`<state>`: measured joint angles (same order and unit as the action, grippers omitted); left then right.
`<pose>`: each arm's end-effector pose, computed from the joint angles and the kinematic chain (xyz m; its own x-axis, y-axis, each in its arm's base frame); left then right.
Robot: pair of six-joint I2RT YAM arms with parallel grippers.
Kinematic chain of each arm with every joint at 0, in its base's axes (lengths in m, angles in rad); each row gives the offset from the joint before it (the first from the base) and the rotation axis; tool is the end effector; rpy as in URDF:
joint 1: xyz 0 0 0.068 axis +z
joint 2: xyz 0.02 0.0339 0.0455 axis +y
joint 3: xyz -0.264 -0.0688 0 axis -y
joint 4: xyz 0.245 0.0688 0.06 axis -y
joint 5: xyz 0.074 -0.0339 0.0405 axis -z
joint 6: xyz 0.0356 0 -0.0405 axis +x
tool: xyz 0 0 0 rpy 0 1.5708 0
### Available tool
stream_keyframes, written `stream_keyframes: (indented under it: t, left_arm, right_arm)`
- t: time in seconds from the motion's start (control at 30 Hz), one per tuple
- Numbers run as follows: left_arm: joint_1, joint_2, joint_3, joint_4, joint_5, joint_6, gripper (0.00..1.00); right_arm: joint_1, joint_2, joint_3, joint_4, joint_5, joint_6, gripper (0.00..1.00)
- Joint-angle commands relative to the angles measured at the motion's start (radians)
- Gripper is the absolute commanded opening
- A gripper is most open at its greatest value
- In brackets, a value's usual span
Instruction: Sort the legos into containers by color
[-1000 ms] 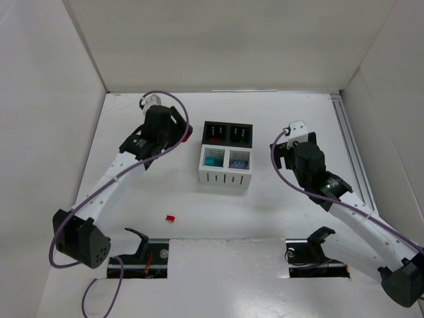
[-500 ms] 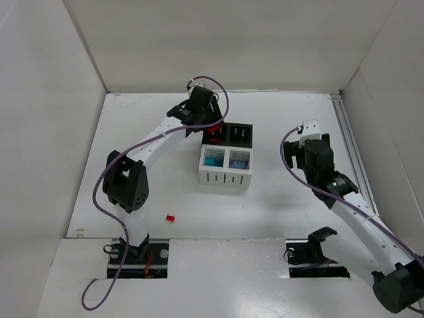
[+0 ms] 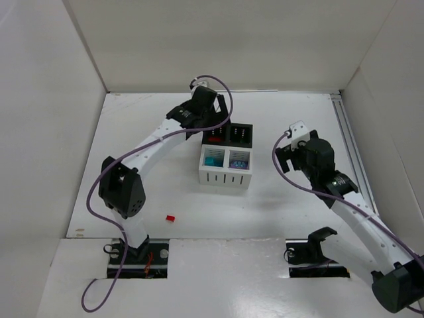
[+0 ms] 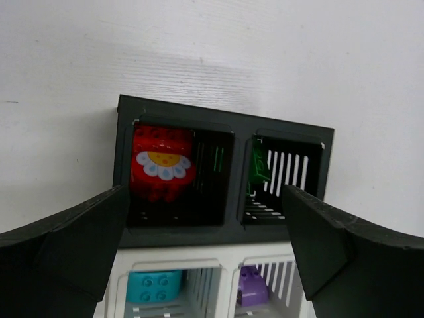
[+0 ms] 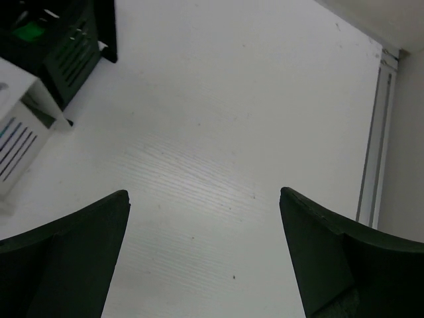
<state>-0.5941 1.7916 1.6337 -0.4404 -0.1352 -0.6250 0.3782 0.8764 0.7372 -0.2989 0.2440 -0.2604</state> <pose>0.3503 -0.2308 0.3303 -0.6490 -0.2612 -0.7145 0.1019 0.9009 -0.4219 0.1893 0.0660 0.2957 -0.3410 -0.4043 -0.8486 -0.2513 0.9091 -0.3322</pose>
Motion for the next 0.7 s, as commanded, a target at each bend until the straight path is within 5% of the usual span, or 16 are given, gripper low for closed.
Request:
stream_keyframes:
  t: [0.0,0.13,0.33,0.5,0.67]
  left_arm:
    - [-0.004,-0.144,-0.003,-0.035,-0.036,0.012,0.99]
    - [-0.004,-0.308,-0.142,-0.084,-0.139,-0.054,0.99]
    - [-0.004,-0.677,-0.492,-0.187,-0.287,-0.232,0.99]
    - [0.007,-0.846,-0.62,-0.244,-0.305,-0.301,0.99]
    - [0.007,-0.894,-0.666,-0.254,-0.287,-0.312,0.99]
  right_arm:
    - [0.049,-0.034,0.011,0.119,-0.236,-0.135,0.99]
    - [0.314,-0.021,0.022,0.162,-0.321,-0.269,0.99]
    - [0.605,0.266,0.065,0.294,-0.559,-0.381,0.96]
    - [0.81,0.562,0.115,0.548,-0.559,-0.405,0.92]
    - [0.904,0.824,0.266,0.593,-0.5,-0.381,0.88]
